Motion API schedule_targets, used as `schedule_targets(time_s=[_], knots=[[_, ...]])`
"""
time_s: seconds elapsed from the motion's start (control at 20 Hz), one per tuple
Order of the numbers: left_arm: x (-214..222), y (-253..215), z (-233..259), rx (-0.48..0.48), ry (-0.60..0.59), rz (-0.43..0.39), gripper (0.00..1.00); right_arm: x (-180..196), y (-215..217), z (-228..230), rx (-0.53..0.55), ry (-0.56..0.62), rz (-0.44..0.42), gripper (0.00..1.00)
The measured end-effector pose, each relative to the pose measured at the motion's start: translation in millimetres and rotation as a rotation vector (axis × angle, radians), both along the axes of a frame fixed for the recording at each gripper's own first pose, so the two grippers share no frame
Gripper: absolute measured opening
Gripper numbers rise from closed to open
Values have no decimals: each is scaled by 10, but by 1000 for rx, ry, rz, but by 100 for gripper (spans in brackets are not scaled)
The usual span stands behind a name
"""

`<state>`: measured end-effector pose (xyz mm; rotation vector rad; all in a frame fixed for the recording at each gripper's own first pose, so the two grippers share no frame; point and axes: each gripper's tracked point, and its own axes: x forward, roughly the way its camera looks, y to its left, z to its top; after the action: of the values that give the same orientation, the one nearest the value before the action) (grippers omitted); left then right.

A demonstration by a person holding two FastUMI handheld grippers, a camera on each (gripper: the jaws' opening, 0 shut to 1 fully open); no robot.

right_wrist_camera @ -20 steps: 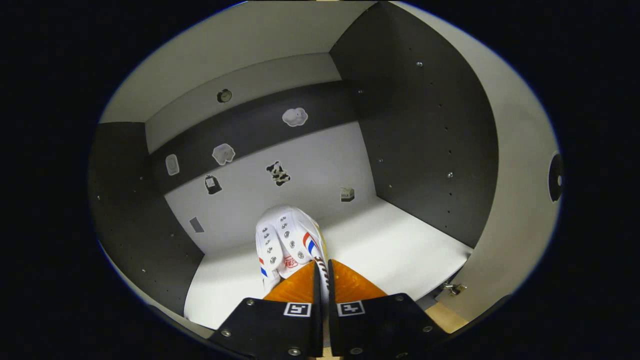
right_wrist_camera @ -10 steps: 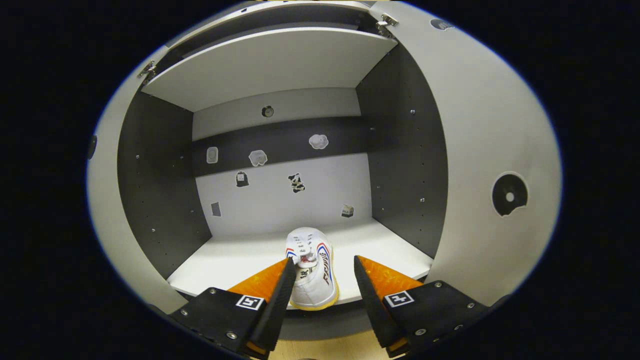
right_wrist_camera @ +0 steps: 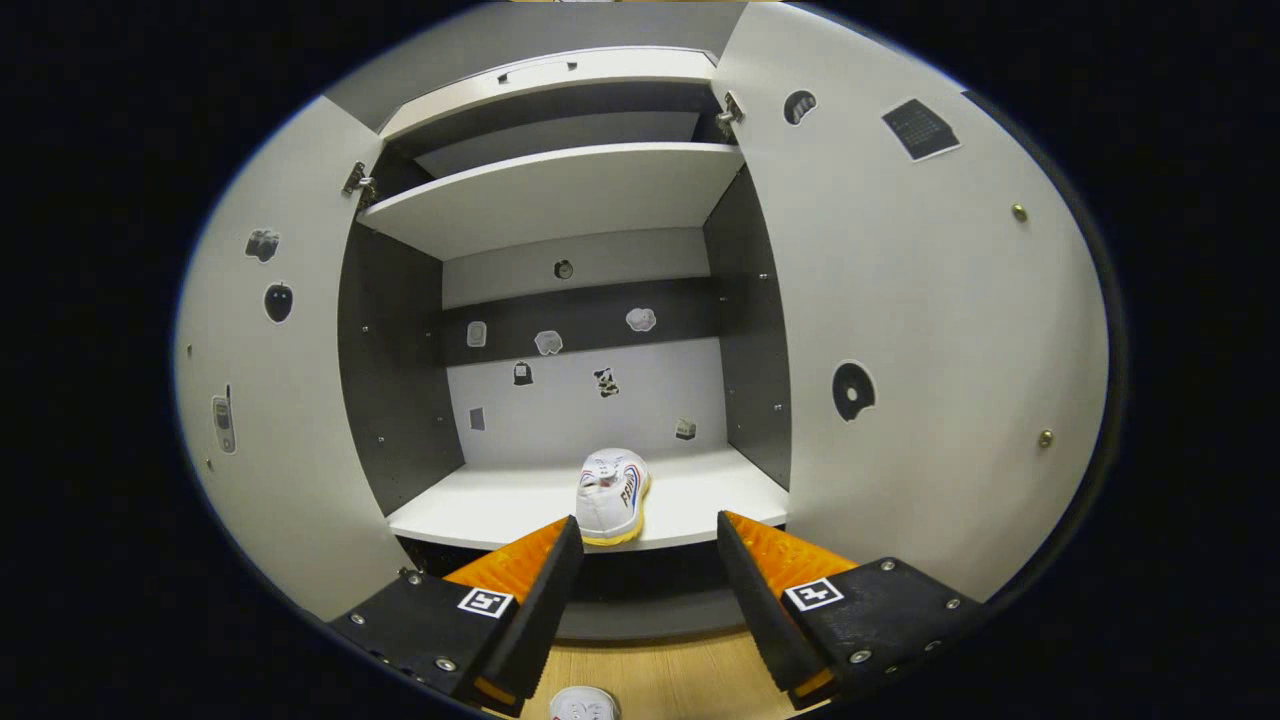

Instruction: Grab one shoe with the right hand and put it into the shoe cabinet, grab the other shoe with the left hand and put it into the shoe cabinet; then close the right door with the right hand and the left door with the left hand.

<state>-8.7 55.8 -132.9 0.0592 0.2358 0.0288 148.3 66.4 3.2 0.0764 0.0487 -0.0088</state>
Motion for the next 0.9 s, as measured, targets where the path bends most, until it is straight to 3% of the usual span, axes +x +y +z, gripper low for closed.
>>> schedule_targets(time_s=[0.35, 0.9], knots=[[164, -344, -375, -14, 54, -56, 97, -801, -337, -360, 24, 59, 8, 92], [519, -775, -1667, 33, 280, -114, 97, -1527, -1234, -626, -3, 48, -151, 92]])
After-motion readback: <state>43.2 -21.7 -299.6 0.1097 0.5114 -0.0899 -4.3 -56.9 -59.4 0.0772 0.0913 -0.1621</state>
